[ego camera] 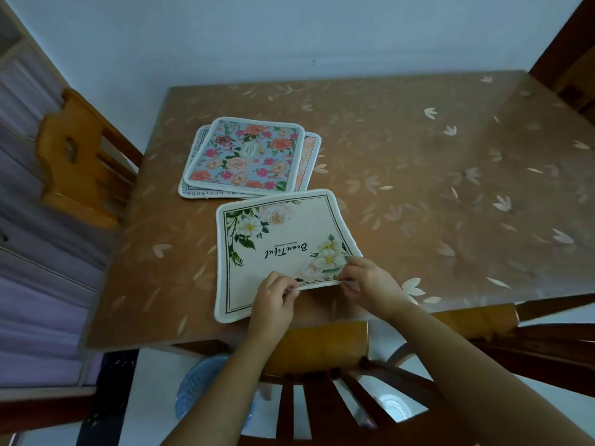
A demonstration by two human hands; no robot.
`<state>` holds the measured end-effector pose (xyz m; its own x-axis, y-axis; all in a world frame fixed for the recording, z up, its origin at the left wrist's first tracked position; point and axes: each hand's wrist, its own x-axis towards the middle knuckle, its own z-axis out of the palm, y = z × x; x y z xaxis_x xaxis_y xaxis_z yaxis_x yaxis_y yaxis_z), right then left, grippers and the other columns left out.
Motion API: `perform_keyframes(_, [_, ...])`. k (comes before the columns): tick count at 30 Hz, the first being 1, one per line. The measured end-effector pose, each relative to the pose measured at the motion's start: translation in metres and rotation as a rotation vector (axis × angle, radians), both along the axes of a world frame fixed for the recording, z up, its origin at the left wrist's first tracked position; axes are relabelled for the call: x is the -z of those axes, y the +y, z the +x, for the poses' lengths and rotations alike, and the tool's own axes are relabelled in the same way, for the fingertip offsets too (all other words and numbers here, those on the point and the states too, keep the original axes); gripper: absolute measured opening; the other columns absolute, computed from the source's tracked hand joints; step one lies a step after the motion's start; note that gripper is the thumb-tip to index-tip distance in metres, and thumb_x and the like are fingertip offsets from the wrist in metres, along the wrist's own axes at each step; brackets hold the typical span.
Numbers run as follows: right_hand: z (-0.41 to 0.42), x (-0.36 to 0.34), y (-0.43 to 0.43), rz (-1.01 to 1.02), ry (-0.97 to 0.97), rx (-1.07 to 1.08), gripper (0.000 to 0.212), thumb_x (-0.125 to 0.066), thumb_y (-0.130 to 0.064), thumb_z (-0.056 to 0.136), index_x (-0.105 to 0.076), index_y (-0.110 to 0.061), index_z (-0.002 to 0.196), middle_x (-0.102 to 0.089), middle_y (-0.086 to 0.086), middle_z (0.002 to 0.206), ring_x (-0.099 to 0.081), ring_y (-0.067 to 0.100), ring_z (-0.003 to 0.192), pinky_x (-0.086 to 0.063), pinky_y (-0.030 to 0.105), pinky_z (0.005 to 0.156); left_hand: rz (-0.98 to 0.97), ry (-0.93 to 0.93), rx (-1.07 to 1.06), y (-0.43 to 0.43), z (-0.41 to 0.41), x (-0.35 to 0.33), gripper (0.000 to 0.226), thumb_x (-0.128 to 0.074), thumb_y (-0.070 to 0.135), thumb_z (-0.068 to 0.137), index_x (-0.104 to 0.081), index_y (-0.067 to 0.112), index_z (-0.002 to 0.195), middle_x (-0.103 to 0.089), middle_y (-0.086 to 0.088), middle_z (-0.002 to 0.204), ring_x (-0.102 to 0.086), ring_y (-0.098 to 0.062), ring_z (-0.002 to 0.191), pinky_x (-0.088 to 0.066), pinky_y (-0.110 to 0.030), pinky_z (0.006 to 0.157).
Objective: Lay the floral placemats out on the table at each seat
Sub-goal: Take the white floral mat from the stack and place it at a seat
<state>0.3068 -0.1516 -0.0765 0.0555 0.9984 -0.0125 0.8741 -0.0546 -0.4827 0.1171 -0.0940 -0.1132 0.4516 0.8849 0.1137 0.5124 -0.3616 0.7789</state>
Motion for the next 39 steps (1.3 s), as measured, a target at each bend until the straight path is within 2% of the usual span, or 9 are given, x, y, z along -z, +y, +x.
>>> perform_keyframes(11, [0.109,0.007,-0.016,-0.045,-0.034,-0.013,0.015,-0.059,-0.010,0.079,-0.064,-0.007,0.093,-0.061,0.009,0.103,-0.056,0.024,0.100,-0.043,0.027,0.072,-0.035,0.024,-0.017,-0.031,0.104,-0.001,0.005,-0.057,0.002,0.084,-0.059,0.006,0.082,-0.048,0.002,0.089,-0.050,-0.015,0.081,-0.046,-0.025,0.069])
perform_keyframes(17, [0.201,0.010,-0.036,-0.080,-0.033,-0.029,0.014,-0.060,-0.011,0.077,-0.064,-0.007,0.091,-0.062,0.009,0.103,-0.058,0.026,0.097,-0.043,0.026,0.070,-0.092,0.072,-0.021,-0.052,0.195,0.003,0.005,-0.058,0.004,0.084,-0.060,0.008,0.085,-0.048,0.003,0.090,-0.047,-0.011,0.082,-0.036,-0.015,0.072])
perform_keyframes(21, [0.262,0.012,-0.044,-0.068,-0.027,-0.020,0.015,-0.061,-0.010,0.075,-0.065,-0.007,0.089,-0.063,0.009,0.099,-0.059,0.027,0.093,-0.048,0.032,0.071,-0.117,0.108,-0.025,-0.059,0.257,0.009,0.005,-0.058,0.009,0.085,-0.060,0.013,0.087,-0.048,0.005,0.089,-0.046,-0.008,0.080,-0.039,-0.019,0.072])
perform_keyframes(26, [0.330,0.014,-0.061,-0.073,-0.030,0.007,0.012,-0.062,-0.009,0.073,-0.066,-0.006,0.084,-0.064,0.010,0.093,-0.061,0.028,0.087,-0.049,0.032,0.066,-0.118,0.129,0.040,-0.069,0.325,0.018,0.006,-0.058,0.009,0.085,-0.060,0.014,0.089,-0.047,0.005,0.089,-0.047,-0.010,0.081,-0.038,-0.018,0.070])
perform_keyframes(30, [0.378,0.014,-0.081,-0.072,-0.033,0.090,0.012,-0.062,-0.010,0.073,-0.065,-0.008,0.085,-0.064,0.008,0.094,-0.060,0.027,0.088,-0.046,0.031,0.064,-0.107,0.132,0.087,-0.077,0.378,0.018,0.004,-0.058,0.013,0.085,-0.060,0.014,0.089,-0.049,0.005,0.090,-0.050,-0.014,0.087,-0.041,-0.025,0.074])
perform_keyframes(36, [0.433,0.015,-0.107,-0.081,-0.026,0.207,0.013,-0.061,-0.008,0.074,-0.066,-0.007,0.086,-0.064,0.009,0.096,-0.061,0.027,0.089,-0.052,0.039,0.070,-0.048,0.190,0.204,-0.085,0.440,0.018,0.007,-0.057,0.015,0.087,-0.061,0.014,0.092,-0.056,-0.003,0.097,-0.052,-0.021,0.090,-0.046,-0.037,0.078])
perform_keyframes(39, [0.453,0.018,-0.117,-0.095,-0.017,0.251,0.012,-0.062,-0.007,0.074,-0.066,-0.006,0.086,-0.064,0.009,0.097,-0.060,0.027,0.089,-0.053,0.038,0.068,-0.026,0.210,0.232,-0.089,0.462,0.019,0.007,-0.058,0.017,0.086,-0.061,0.015,0.092,-0.057,-0.004,0.096,-0.053,-0.023,0.090,-0.046,-0.043,0.079])
